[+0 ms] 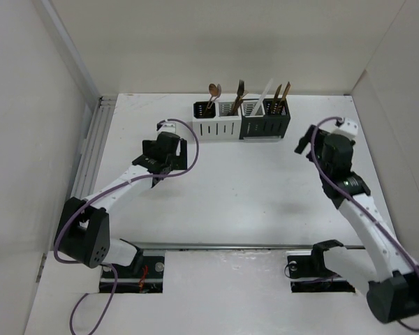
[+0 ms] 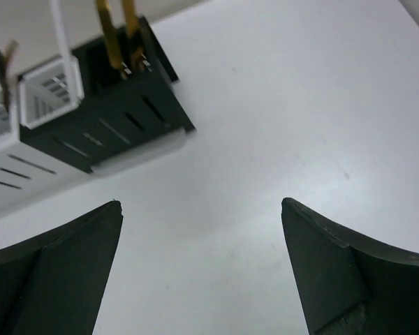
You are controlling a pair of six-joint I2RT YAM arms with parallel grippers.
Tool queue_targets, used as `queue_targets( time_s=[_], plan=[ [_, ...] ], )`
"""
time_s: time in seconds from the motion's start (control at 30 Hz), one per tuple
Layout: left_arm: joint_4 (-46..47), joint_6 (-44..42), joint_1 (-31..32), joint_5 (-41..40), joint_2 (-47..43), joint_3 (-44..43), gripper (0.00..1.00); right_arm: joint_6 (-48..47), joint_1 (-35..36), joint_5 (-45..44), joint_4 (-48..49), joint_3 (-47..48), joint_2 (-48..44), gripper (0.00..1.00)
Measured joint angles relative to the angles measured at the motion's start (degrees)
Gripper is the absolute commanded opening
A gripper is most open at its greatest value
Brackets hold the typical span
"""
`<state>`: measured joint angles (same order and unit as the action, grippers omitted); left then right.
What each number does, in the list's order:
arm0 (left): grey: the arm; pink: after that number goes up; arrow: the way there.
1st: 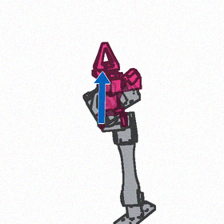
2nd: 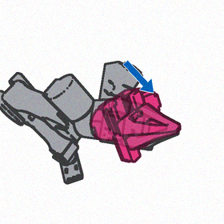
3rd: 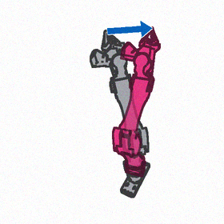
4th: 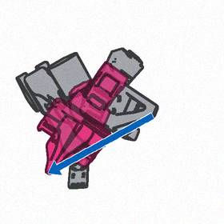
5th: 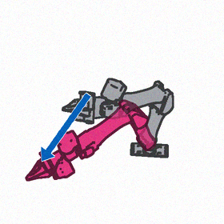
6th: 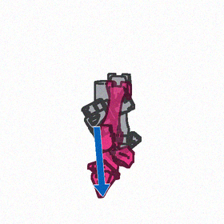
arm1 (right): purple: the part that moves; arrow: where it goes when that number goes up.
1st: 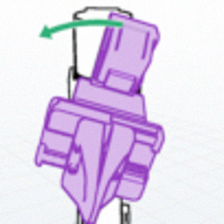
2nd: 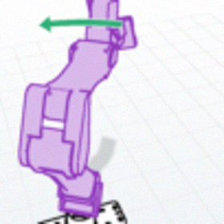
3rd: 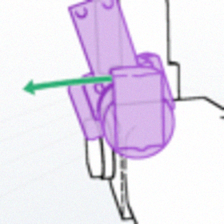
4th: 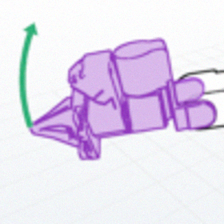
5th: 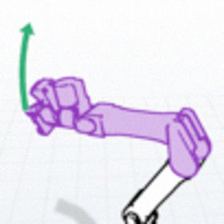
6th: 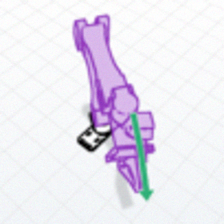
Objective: Sort the eating utensils into containers
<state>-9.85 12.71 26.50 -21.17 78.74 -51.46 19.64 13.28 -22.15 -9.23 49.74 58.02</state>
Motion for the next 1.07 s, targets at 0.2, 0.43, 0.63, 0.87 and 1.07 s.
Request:
queue_targets(
  time_s=[0.2, 0.43, 0.63, 0.87, 1.07],
  plan=[
    [0.0, 1.6, 0.0, 0.1, 0.0, 0.2, 0.99, 6.3, -5.2, -1.0, -10.3, -8.6, -14.7, 1.0],
    [0.5, 2.7, 0.0, 0.3, -2.6, 2.1, 0.99, 11.0, -5.7, 0.1, -14.4, -11.3, -18.0, 1.0],
    [0.6, 2.9, 0.0, 0.3, -4.5, 3.4, 0.99, 12.5, -5.7, 0.2, -15.8, -11.3, -18.1, 1.0],
    [0.6, 2.9, 0.0, 0.4, -5.4, 3.9, 0.99, 13.7, -5.7, 0.2, -17.5, -11.2, -17.9, 1.0],
    [0.9, 2.9, 0.0, 0.4, -5.7, 4.0, 1.0, 14.6, -5.7, 0.1, -17.4, -11.2, -19.1, 1.0]
  ],
)
